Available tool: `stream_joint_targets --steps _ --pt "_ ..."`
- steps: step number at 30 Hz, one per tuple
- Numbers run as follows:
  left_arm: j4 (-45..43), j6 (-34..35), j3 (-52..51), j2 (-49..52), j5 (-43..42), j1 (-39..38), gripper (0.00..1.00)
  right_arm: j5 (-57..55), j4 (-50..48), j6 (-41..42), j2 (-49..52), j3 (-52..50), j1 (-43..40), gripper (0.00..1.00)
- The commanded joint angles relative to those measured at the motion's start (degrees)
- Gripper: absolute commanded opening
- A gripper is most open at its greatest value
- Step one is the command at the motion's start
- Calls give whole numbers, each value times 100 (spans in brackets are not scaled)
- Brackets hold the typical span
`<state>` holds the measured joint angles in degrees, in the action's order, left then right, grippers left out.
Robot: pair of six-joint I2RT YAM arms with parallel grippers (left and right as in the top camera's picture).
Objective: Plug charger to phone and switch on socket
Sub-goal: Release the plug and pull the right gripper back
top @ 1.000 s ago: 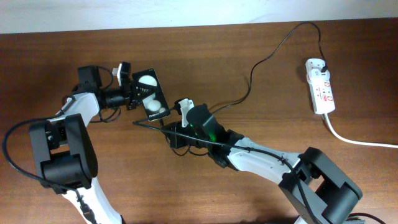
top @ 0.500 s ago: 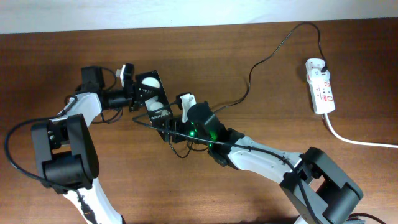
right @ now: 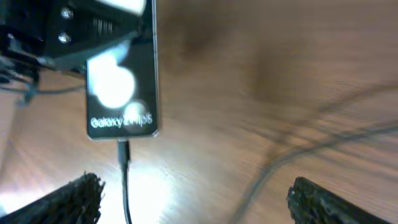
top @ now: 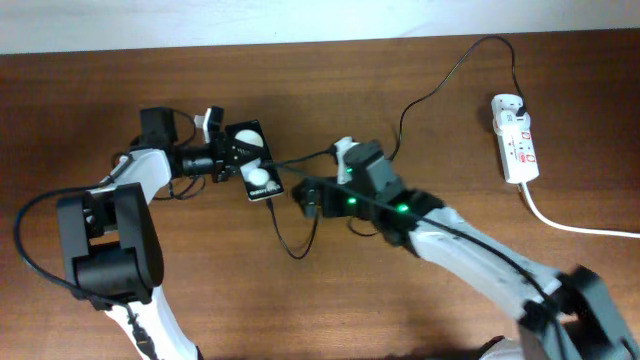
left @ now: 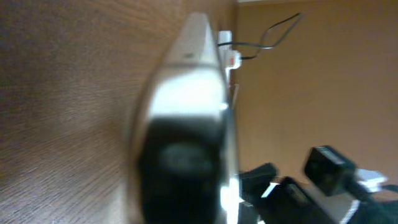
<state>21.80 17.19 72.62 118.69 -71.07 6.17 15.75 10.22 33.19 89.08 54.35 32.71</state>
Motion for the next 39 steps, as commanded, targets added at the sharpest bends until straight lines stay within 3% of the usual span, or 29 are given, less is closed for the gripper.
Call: stream_joint_targets --steps 1,9,19,24,31,35,39 --pt "-11 0 -37 -168 669 -232 0 11 841 -297 -181 28 -262 99" --pt "-9 17 -37 -168 2094 -564 0 -660 2846 -297 -149 28 -350 99" --pt "315 275 -37 -168 3711 -1071 2 -658 2924 -295 -149 28 -350 99" --pt "1003 271 -37 -168 3838 -1095 2 -658 2924 -295 -149 28 -350 99" --pt "955 273 -37 -168 4249 -1095 8 -658 2848 -297 -149 28 -350 99" --pt "914 273 -37 -168 4245 -1119 18 -658 2848 -295 -149 28 -350 99" --pt "890 273 -37 -168 4245 -1141 19 -658 2839 -295 -149 28 -350 99"
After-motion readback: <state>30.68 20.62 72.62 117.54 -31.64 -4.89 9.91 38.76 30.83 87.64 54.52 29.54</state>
